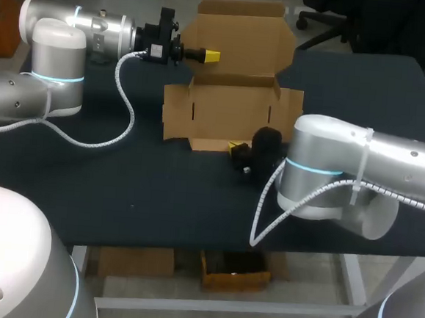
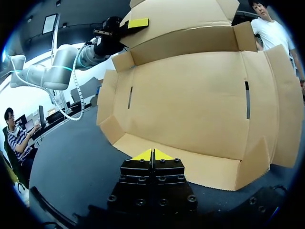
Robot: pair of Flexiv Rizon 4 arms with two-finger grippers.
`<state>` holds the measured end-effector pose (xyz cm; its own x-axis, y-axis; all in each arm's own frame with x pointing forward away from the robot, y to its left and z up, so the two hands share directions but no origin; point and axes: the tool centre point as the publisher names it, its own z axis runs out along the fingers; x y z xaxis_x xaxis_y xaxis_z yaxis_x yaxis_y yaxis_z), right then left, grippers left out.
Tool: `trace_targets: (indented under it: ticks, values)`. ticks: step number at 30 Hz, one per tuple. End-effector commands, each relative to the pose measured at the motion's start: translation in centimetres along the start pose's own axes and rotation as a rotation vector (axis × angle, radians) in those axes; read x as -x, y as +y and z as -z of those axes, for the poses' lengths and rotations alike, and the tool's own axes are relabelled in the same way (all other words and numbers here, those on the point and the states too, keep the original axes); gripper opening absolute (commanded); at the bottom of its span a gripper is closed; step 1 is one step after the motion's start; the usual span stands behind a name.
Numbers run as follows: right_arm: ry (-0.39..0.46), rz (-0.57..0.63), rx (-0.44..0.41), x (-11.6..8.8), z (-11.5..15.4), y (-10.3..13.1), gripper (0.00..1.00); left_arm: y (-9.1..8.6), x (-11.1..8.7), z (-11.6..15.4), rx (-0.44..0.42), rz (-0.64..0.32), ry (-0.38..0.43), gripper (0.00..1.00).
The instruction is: Assemble the packaging by folding the flat box into shape, placing the metal phone stand inside, and closing the box properly
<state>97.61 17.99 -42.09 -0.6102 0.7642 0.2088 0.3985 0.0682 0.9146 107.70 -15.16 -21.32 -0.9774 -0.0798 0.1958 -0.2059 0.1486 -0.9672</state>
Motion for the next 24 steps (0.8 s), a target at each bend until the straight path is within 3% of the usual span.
trace_targets:
  ticks: [1,24]
  values:
    - [-0.006,-0.001,-0.045,0.00,-0.60,0.09,0.00,0.11,0.07,0.00,-0.002,-0.001,0.003,0.00]
    - [-0.011,-0.008,-0.053,-0.18,-0.70,-0.39,0.00,0.23,-0.08,0.01,-0.001,0.001,0.006,0.00]
